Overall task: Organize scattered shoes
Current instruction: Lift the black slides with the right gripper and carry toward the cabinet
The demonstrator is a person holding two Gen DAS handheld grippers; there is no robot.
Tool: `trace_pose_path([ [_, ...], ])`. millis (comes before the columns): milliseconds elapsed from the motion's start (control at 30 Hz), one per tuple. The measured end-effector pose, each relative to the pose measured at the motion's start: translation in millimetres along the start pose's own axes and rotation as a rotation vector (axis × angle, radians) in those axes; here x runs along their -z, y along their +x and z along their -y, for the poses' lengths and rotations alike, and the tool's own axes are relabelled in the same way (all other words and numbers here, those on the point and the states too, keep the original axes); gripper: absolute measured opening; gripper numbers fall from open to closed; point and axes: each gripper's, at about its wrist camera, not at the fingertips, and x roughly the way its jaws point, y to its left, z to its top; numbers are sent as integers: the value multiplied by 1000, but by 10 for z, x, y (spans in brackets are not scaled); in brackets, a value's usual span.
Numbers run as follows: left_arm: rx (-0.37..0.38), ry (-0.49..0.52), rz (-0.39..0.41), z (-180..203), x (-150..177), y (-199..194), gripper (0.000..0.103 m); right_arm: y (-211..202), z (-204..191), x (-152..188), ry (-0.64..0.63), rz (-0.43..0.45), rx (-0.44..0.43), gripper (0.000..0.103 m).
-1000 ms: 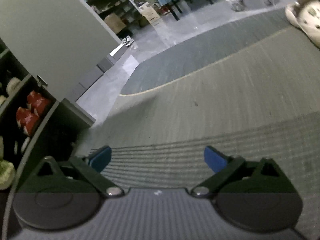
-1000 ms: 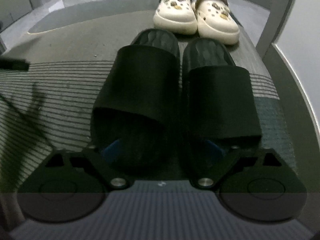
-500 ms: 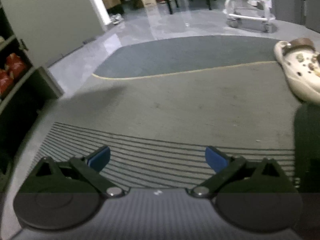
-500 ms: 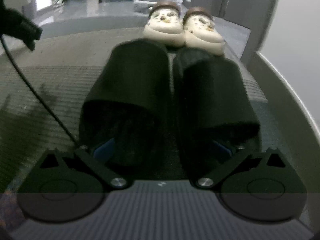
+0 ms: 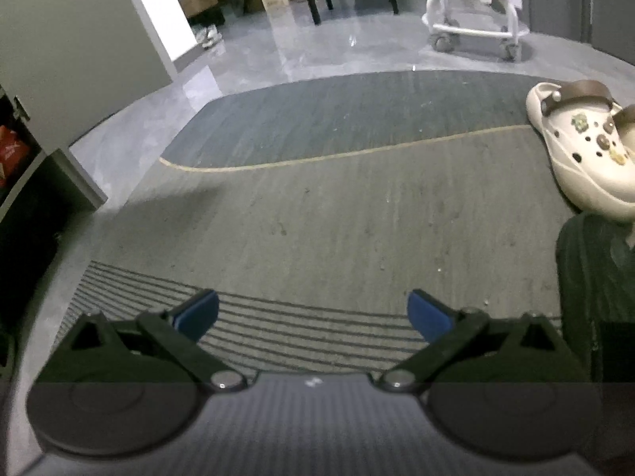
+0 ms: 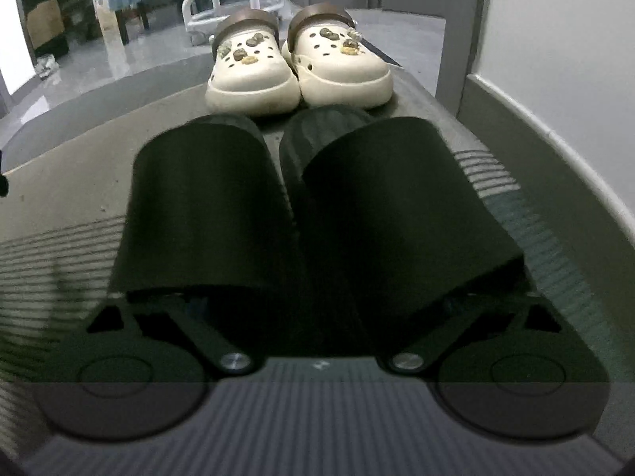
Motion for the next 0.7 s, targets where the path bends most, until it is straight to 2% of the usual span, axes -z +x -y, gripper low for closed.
trace_pose_path([
  [67, 3, 3, -42, -36, -114, -96, 102, -138, -19, -168, -18, -31, -20, 62],
  [167, 25, 0, -81, -95, -266, -250, 102, -231, -57, -428, -43, -50, -61, 59],
  [300, 9, -48, -140, -263, -417, -424, 102, -276, -174, -883, -101, -58, -123, 57],
  [367, -9, -96, -171, -395, -473, -500, 102, -239, -238, -1170, -104, -82, -121, 32],
  [400, -16, -115, -183, -457, -492, -529, 102, -224, -261, -1295, -102, -99, -125, 29],
  [567, -70, -202, -241, -816, -652, -708, 102, -210, -301, -1735, -97, -196, -131, 26],
  [700, -97, -270, -269, -1137, -799, -889, 102, -580, -432, -1952, -212, -205, -163, 26],
])
